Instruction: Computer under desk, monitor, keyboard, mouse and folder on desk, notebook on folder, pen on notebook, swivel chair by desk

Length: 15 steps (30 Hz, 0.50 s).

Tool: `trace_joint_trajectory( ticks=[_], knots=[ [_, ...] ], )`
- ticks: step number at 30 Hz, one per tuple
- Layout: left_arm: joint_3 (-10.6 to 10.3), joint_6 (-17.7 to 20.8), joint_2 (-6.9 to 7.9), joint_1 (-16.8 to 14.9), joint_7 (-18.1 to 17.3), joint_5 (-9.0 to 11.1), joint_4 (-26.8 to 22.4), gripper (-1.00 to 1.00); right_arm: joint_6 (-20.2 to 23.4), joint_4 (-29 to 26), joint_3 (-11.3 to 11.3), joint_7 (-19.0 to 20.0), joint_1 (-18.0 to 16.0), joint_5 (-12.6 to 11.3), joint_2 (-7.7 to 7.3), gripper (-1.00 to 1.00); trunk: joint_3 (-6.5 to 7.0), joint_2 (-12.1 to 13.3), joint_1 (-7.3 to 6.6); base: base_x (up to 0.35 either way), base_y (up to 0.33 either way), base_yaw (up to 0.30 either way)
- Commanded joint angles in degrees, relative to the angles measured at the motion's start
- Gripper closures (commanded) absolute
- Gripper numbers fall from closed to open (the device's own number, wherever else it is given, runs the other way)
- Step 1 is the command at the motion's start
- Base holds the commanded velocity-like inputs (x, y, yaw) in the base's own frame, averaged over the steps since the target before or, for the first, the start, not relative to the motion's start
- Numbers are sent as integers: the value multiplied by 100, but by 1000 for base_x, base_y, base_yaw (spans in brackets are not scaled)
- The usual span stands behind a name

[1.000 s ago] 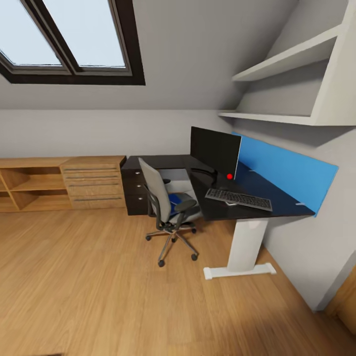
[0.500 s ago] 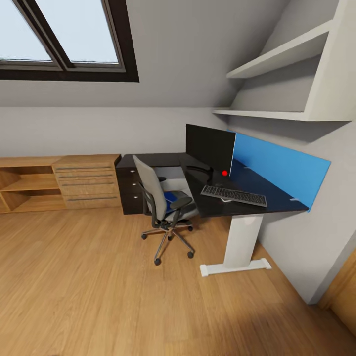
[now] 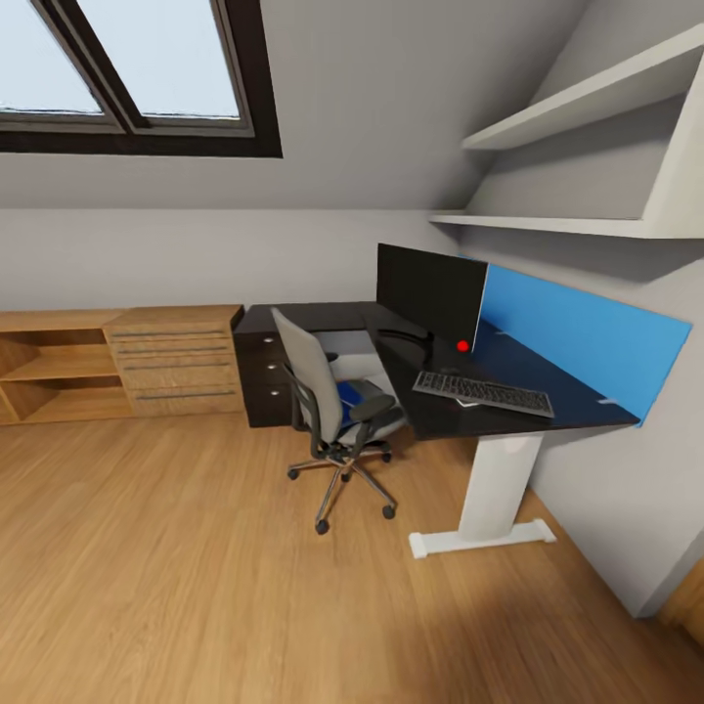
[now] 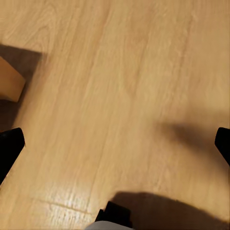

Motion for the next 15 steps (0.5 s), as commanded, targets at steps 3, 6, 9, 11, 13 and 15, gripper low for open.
trace_joint_trajectory(
  ticks=[3,6,9,11,13,15],
  knots=[
    [19,-5,-3,1,3,-16,-3,-100,-7,3,-4,-49,-4,61,0,-100,-12,-2,2,242,241,0],
    [19,-4,-3,1,2,-16,-5,-100,-7,3,-6,-49,-3,61,0,-100,-17,-2,2,239,232,0],
    [19,-4,-3,1,2,-16,-4,-100,-7,3,-5,-49,-4,61,0,-100,-19,-2,2,195,176,0],
    [18,-1,-3,1,1,-16,-1,-100,-7,3,-6,-49,-4,61,0,-100,-19,-2,2,83,67,0],
    [18,-1,-3,1,0,-16,0,-100,-7,3,-6,-49,-3,61,0,-100,-19,-2,2,32,26,0],
    [18,0,-3,1,0,-19,-3,-100,-7,3,-6,-49,-3,61,0,-100,-19,-2,2,17,13,0]
  ],
)
